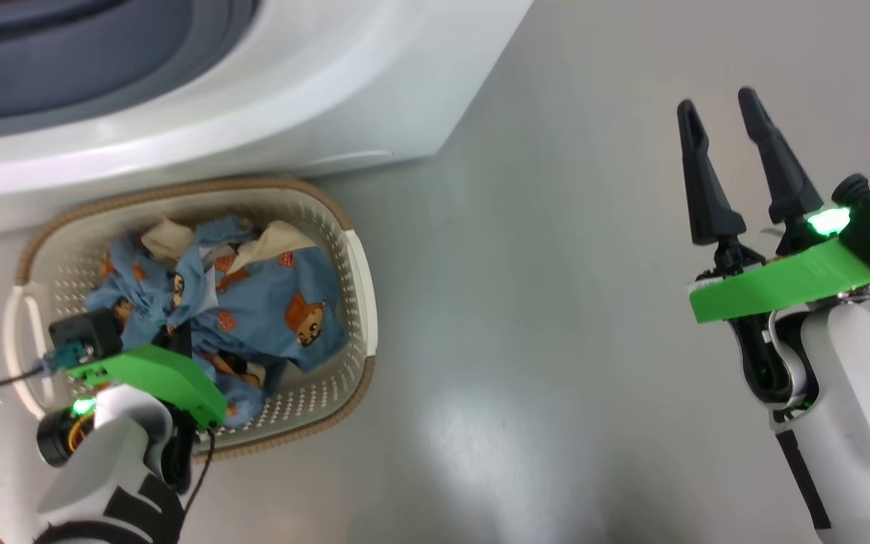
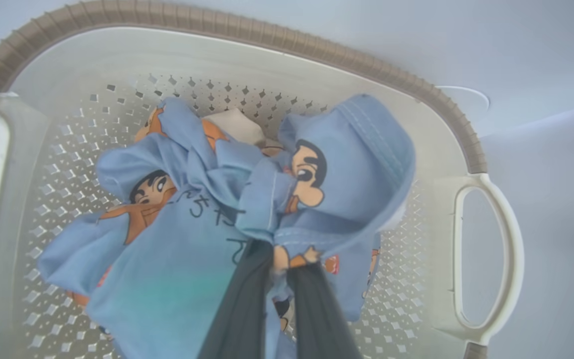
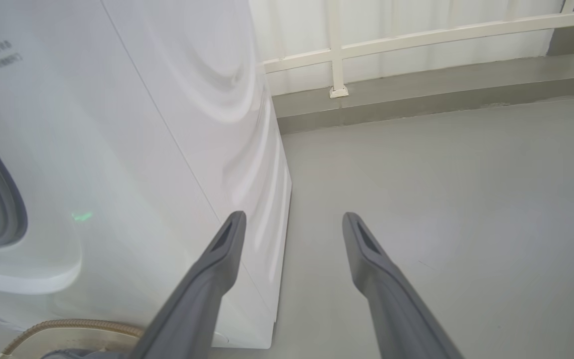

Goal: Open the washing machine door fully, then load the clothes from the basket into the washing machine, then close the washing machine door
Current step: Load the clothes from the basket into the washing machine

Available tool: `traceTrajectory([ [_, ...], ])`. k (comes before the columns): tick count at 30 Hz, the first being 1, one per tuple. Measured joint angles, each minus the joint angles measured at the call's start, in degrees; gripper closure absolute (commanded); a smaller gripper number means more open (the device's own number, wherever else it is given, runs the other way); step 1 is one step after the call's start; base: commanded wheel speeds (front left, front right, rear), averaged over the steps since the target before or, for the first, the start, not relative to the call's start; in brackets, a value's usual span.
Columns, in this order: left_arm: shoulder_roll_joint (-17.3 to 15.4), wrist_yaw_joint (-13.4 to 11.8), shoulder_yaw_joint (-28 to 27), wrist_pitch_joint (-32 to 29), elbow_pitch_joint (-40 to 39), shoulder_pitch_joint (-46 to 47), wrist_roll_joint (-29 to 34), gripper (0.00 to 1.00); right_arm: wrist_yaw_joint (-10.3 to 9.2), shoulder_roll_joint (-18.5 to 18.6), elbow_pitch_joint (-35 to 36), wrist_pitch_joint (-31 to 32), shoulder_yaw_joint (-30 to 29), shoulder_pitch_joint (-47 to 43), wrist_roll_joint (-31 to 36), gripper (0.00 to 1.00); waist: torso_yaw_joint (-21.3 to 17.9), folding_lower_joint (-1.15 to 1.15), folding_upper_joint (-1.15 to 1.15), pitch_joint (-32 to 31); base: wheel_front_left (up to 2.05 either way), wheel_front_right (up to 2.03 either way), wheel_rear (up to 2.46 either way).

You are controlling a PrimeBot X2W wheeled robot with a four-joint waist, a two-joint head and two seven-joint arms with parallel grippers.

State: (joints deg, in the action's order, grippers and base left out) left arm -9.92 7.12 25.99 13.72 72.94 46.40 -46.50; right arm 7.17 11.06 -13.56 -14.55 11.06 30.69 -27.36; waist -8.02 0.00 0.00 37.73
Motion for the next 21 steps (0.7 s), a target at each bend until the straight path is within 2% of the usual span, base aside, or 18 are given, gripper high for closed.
traceTrajectory([
  [10, 0.00, 0.24, -0.30, 0.51, -6.76, -6.94, -1.37, 1.00, 0.00, 0.25, -1.41, 0.00, 0.37, -2.68, -0.65, 0.00, 1.31, 0.00, 0.00, -7.49, 0.00, 0.00, 0.00],
  [21, -0.24, 0.24, -4.70, 0.51, -18.30, -15.78, 0.34, 1.00, 0.00, 0.51, -3.16, 0.00, 0.09, -7.20, -1.33, 0.00, 3.23, 0.00, 0.00, -15.67, 0.00, 0.00, 0.00],
])
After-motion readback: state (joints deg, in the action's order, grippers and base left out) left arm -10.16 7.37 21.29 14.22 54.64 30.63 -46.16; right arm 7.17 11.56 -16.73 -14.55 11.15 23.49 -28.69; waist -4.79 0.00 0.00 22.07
